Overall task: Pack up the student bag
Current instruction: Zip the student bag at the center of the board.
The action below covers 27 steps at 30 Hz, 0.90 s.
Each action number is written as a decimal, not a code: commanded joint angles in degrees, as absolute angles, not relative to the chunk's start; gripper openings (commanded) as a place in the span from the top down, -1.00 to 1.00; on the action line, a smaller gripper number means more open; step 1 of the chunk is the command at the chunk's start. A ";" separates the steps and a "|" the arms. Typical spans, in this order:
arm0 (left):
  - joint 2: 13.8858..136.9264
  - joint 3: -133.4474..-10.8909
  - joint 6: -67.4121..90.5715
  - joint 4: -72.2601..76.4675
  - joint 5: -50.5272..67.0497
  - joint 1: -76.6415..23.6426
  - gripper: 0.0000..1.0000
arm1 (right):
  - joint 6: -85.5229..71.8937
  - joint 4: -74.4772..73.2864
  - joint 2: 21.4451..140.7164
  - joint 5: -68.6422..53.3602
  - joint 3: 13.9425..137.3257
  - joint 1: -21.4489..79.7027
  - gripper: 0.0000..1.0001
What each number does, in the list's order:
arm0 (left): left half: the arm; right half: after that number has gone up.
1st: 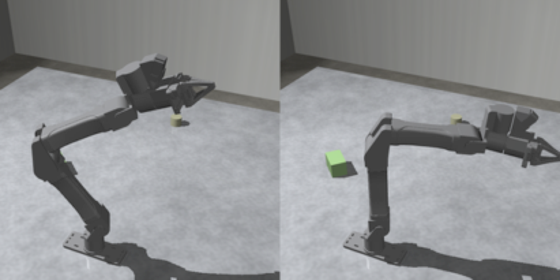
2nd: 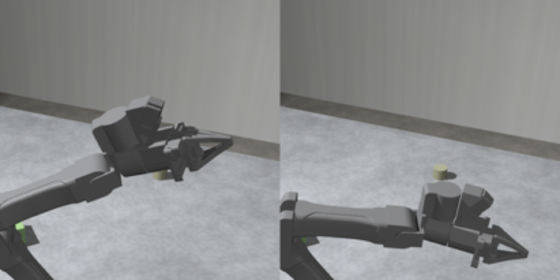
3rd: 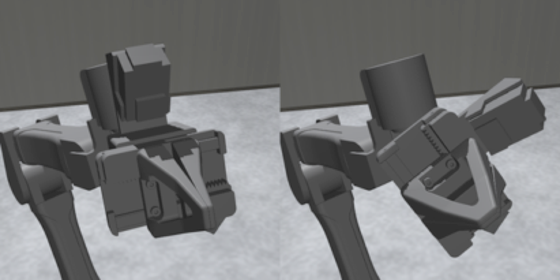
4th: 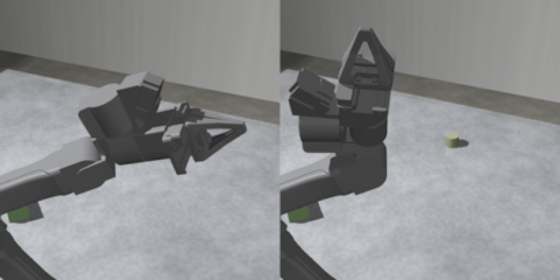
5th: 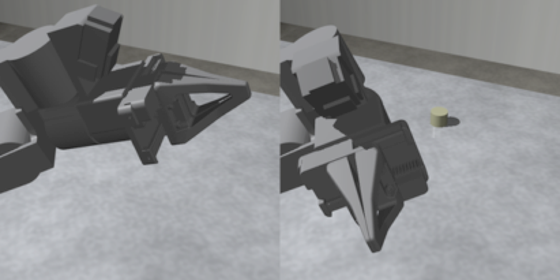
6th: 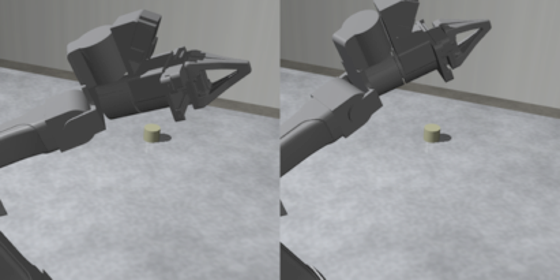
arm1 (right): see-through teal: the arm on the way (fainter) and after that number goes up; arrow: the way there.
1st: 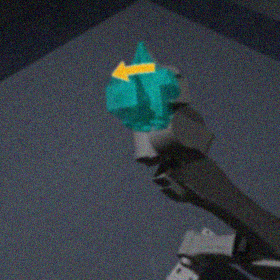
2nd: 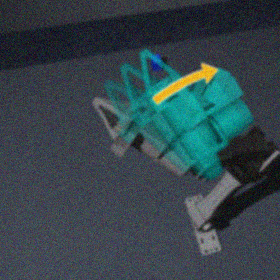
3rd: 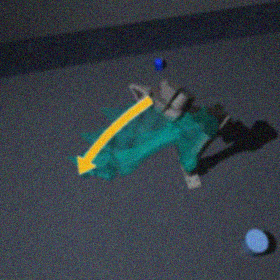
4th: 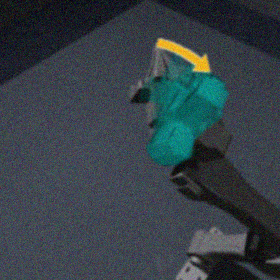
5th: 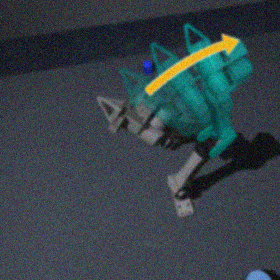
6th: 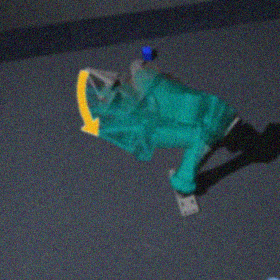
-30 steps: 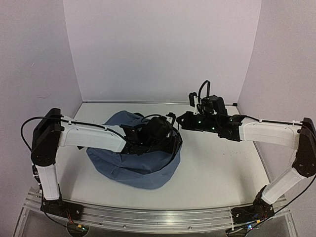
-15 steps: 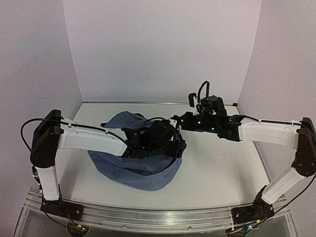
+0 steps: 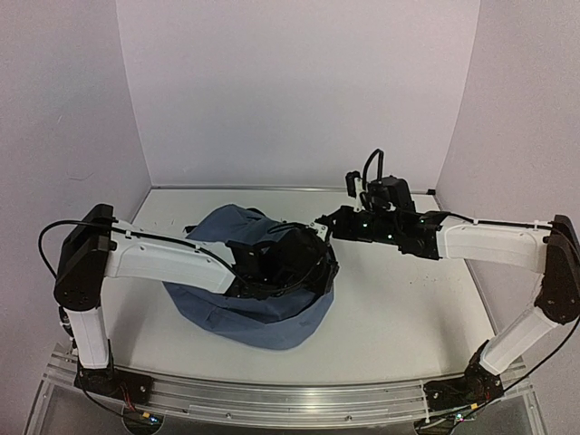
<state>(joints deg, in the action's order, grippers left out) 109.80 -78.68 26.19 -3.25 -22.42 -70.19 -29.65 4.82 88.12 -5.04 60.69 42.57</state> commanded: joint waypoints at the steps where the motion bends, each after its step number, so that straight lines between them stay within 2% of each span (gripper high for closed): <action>1: 110.43 -81.08 25.17 -5.47 -25.27 -70.83 0.06 | -30.16 8.87 87.73 -2.98 63.02 42.91 1.00; 9: 110.57 -80.53 26.20 -6.27 -24.20 -70.97 0.52 | -32.39 7.30 87.28 2.29 63.13 42.94 1.00; 14: 108.21 -76.24 27.17 -1.39 -20.54 -70.94 0.96 | -33.61 5.13 87.93 5.28 64.12 42.91 1.00; 27: 99.78 -64.03 21.45 11.32 -2.38 -70.95 0.99 | -31.72 3.92 95.96 3.34 72.67 42.80 1.00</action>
